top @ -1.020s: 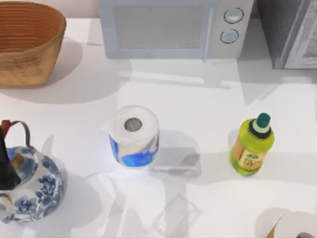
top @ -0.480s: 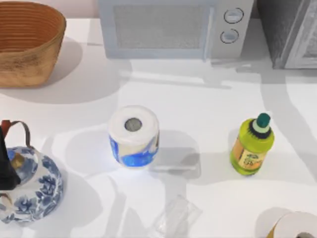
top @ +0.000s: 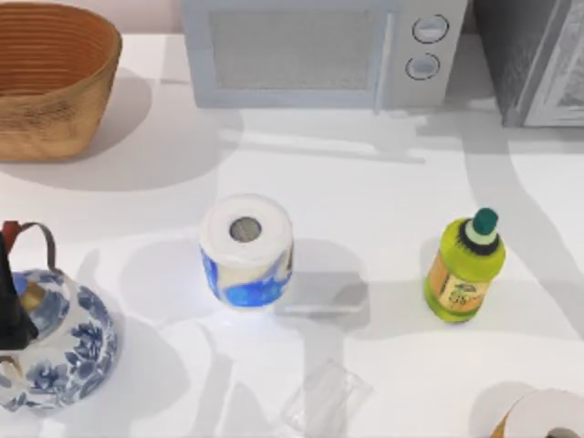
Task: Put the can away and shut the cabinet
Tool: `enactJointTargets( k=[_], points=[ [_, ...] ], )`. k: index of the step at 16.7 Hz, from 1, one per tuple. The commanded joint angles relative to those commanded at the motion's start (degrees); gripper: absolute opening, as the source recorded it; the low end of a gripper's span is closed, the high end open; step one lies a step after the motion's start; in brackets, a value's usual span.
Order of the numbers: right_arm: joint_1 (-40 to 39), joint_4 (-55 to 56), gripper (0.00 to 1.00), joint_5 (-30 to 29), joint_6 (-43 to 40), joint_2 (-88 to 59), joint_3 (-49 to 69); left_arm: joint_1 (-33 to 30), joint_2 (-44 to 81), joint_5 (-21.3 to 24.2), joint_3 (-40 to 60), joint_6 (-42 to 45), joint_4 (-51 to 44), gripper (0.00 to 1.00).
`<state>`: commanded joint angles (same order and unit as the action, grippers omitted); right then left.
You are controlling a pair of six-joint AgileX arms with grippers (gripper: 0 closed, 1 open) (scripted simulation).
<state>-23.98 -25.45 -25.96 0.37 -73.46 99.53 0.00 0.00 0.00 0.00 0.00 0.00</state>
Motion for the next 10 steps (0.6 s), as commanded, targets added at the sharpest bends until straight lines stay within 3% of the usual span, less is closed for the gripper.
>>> enactJointTargets(
  k=[10],
  points=[
    [4.62, 2.46, 1.00, 4.54, 0.10, -8.49, 6.00, 0.00, 0.00, 0.00, 0.00, 0.00, 0.00, 1.00]
  ],
)
